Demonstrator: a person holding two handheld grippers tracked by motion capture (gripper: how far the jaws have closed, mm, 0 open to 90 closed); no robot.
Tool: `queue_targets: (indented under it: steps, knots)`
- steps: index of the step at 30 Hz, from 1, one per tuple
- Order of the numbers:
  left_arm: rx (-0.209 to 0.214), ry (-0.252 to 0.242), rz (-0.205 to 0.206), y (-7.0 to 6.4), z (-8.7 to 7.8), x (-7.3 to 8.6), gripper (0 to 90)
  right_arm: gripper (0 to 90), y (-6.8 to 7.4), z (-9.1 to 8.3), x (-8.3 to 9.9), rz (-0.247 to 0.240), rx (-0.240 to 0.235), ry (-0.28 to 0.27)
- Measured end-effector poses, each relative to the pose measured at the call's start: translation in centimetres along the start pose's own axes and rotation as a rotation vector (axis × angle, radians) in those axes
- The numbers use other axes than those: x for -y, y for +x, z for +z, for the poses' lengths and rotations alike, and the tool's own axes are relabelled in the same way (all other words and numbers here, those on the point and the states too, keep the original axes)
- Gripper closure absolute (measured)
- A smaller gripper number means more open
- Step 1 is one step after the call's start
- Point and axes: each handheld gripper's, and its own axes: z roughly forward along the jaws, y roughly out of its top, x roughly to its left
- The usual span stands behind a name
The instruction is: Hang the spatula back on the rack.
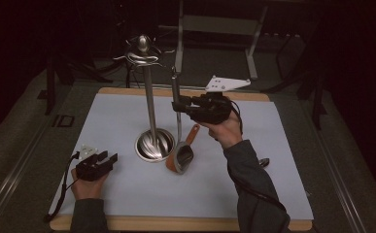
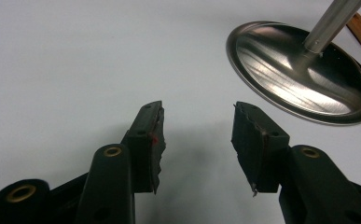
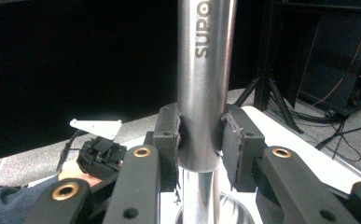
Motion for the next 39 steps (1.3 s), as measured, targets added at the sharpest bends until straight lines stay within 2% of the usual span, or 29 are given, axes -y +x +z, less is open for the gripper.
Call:
queue_targets:
  steps: [16, 39]
  knots:
    - [0.000, 0.001, 0.000, 0.0, 0.0, 0.0, 53.6, 69.3, 1.0, 0.5, -1.5, -0.028, -0.026, -0.014]
    - [0.000, 0.003, -0.003, 0.0, 0.0, 0.0, 53.6, 68.7, 0.6, 2.2, -1.3, -0.011, -0.044, 0.023]
